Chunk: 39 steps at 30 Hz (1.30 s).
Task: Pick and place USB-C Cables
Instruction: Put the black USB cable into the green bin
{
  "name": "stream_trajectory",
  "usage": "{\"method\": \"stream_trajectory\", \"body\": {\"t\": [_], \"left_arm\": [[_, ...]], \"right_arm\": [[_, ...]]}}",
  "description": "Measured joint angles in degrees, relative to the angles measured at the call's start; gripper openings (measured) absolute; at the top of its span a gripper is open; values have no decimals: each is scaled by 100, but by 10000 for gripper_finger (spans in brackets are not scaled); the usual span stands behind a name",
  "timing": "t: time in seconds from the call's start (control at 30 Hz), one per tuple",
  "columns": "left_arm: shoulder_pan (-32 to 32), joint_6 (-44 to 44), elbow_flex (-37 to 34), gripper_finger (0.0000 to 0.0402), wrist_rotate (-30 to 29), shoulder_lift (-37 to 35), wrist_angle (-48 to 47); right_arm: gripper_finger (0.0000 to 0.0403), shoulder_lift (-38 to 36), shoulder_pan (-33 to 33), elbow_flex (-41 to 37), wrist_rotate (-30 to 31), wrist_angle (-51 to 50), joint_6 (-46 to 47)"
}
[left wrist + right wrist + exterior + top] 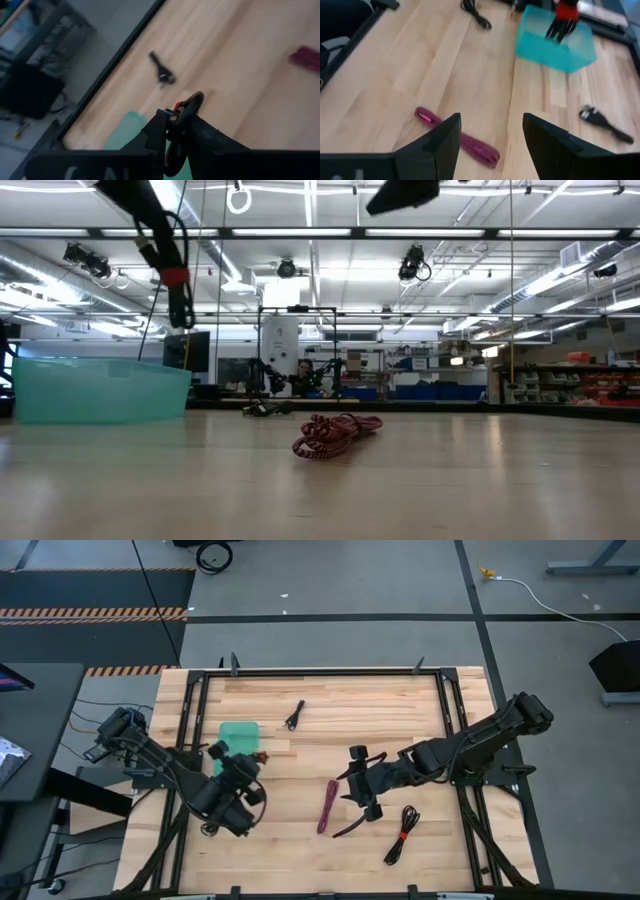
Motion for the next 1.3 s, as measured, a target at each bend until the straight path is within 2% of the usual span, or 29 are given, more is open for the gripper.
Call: {"method": "stream_trajectory", "body": {"t": [0.1, 0.27, 0.83, 1.07, 1.3], "left_arm": [[1, -514, -2, 54, 45, -6, -491], [22, -355, -151, 54, 80, -31, -459], [142, -583, -1870, 57, 509, -28, -440], [141, -848, -2161, 99, 584, -28, -236], [141, -831, -2177, 176, 582, -26, -70]], "right_arm": [[215, 0, 0, -171, 0, 3, 134], [213, 0, 0, -360, 2, 34, 387], [211, 2, -9, -677, 3, 370, 531], [210, 2, -7, -677, 4, 531, 515], [209, 2, -8, -677, 4, 552, 515]]}}
